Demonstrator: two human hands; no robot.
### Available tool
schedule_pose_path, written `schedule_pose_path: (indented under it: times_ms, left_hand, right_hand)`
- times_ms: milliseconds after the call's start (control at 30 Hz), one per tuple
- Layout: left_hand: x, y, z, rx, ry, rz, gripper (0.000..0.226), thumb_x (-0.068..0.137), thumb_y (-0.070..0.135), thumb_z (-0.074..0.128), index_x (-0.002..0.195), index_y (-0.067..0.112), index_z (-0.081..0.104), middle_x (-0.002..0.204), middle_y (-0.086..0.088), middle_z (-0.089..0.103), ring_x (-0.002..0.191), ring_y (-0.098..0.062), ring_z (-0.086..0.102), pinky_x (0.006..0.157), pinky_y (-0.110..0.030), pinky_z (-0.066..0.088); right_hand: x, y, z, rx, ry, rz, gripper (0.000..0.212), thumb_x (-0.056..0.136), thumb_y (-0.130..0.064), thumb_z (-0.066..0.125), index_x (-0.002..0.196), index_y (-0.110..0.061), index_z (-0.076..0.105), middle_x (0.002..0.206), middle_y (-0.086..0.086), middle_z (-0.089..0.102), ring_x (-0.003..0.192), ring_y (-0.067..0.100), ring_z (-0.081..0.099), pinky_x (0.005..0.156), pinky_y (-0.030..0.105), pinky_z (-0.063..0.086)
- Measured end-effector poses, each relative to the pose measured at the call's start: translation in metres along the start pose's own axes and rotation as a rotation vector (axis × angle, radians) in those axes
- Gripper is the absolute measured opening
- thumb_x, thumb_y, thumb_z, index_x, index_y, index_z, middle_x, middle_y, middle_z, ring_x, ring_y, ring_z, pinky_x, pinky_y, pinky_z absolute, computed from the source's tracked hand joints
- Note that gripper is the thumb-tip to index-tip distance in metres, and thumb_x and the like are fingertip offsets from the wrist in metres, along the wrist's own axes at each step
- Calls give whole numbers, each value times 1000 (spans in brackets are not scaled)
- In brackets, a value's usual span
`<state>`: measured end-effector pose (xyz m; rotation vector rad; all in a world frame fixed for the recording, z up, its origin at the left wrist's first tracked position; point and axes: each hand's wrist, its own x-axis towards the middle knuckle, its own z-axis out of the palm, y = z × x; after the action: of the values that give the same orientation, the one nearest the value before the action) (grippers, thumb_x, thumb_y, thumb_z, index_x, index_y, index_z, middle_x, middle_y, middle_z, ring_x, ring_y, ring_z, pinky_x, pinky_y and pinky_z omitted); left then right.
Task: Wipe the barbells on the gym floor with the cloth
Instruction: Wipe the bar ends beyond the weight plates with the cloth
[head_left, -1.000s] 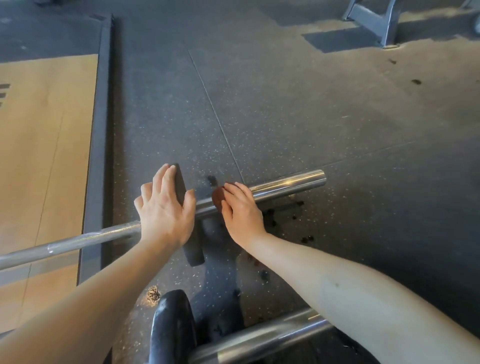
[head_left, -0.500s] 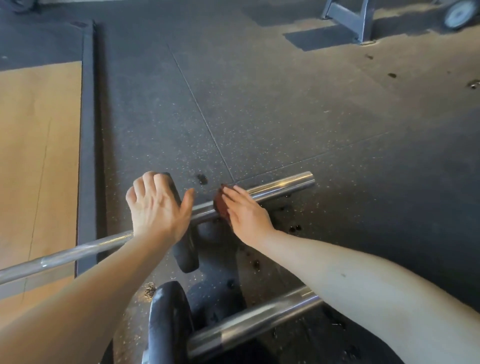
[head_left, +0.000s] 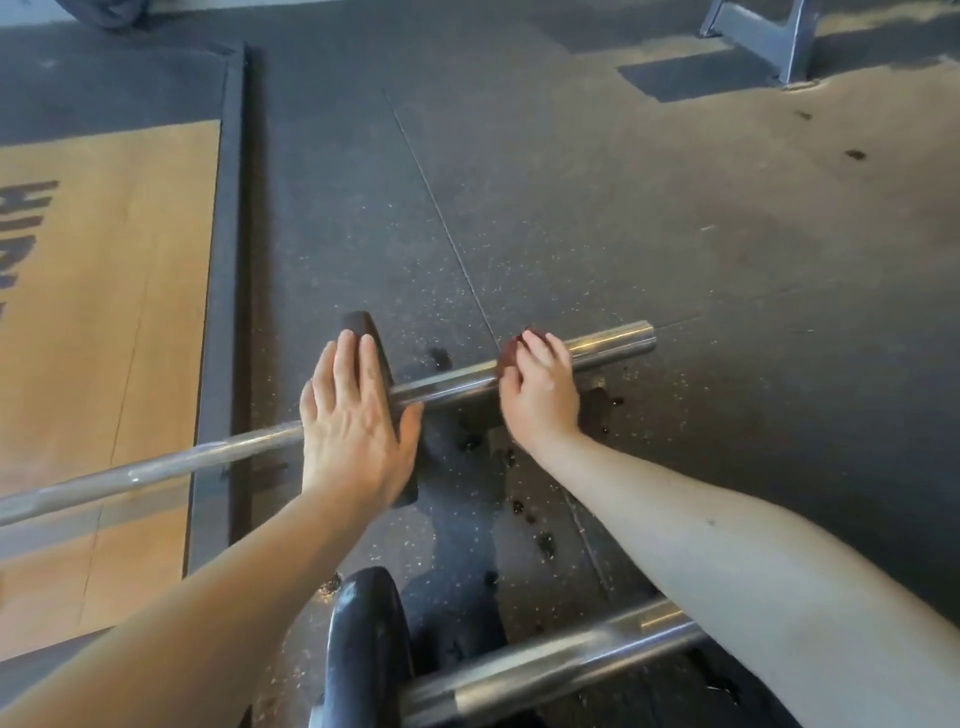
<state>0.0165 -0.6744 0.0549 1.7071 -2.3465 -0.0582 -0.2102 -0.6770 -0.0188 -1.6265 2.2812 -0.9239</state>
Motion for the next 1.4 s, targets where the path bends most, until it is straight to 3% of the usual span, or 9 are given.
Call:
schedule_pose_path:
  times_ms: [200, 300, 533, 700, 867, 933, 1033, 1233, 1400]
  left_hand:
    - [39, 7, 3, 3, 22, -27, 77, 102, 55, 42, 158, 7, 21, 164, -15, 21, 150, -33, 16, 122, -52, 18]
    - [62, 2, 2, -13, 43, -48, 74, 100, 54, 46, 155, 9, 29, 160, -13, 29, 146, -34, 22, 120, -51, 20]
    - [114, -15, 0, -38, 25, -98, 66, 95, 60, 45, 143, 15, 44, 150, -11, 43, 138, -35, 33, 116, -51, 26]
    - [147, -16, 1, 24, -32, -148, 66, 94, 62, 40, 137, 13, 49, 141, -15, 50, 131, -36, 40, 111, -50, 31]
    - [167, -20, -2, 89, -51, -183, 62, 92, 64, 35, 124, 13, 48, 131, -16, 54, 125, -36, 43, 104, -51, 35]
    - [170, -20, -3, 133, -14, -197, 63, 93, 64, 33, 124, 12, 49, 130, -16, 52, 124, -36, 42, 103, -51, 35]
    - [173, -22, -4, 163, 50, -186, 61, 96, 61, 29, 120, 12, 55, 127, -16, 54, 122, -36, 42, 102, -53, 36]
    - [181, -25, 0, 143, 54, -186, 61, 97, 59, 27, 118, 12, 60, 122, -14, 56, 119, -35, 43, 101, -52, 36]
    - [183, -26, 4, 101, 70, -200, 59, 97, 58, 28, 118, 12, 59, 124, -13, 55, 119, -34, 43, 102, -52, 35]
  right_hand:
    - [-10, -56, 47, -84, -93, -285, 49, 102, -24, 54, 150, -16, 49, 160, -2, 41, 153, 23, 23, 124, 41, 28]
    - [12, -38, 39, -50, -170, -309, 46, 102, -23, 56, 147, -15, 54, 159, -5, 43, 151, 20, 27, 120, 43, 36]
    - [64, 49, -9, -33, 31, -78, 45, 100, -17, 61, 145, -18, 58, 157, -7, 46, 152, 17, 27, 113, 48, 40]
    - [79, 19, 17, 52, 184, 106, 41, 99, -8, 58, 140, -8, 60, 157, -1, 47, 153, 22, 26, 117, 46, 40]
    - [52, -48, 67, -6, -24, -248, 49, 98, -9, 60, 146, -10, 54, 161, -2, 40, 154, 23, 21, 121, 37, 23]
    - [59, -47, 67, -1, -67, -340, 49, 97, -9, 60, 146, -12, 55, 162, -4, 38, 154, 21, 22, 117, 32, 24]
    - [79, -14, 53, -13, -49, -387, 47, 97, -9, 62, 144, -14, 58, 158, -3, 45, 152, 20, 29, 118, 36, 28]
    - [117, 73, 11, 46, 196, -16, 50, 98, -2, 55, 147, -11, 53, 160, -3, 41, 154, 19, 22, 122, 43, 30]
    - [144, 82, 10, 107, 352, 286, 49, 102, 1, 51, 150, -7, 49, 164, -2, 35, 156, 22, 18, 123, 44, 31]
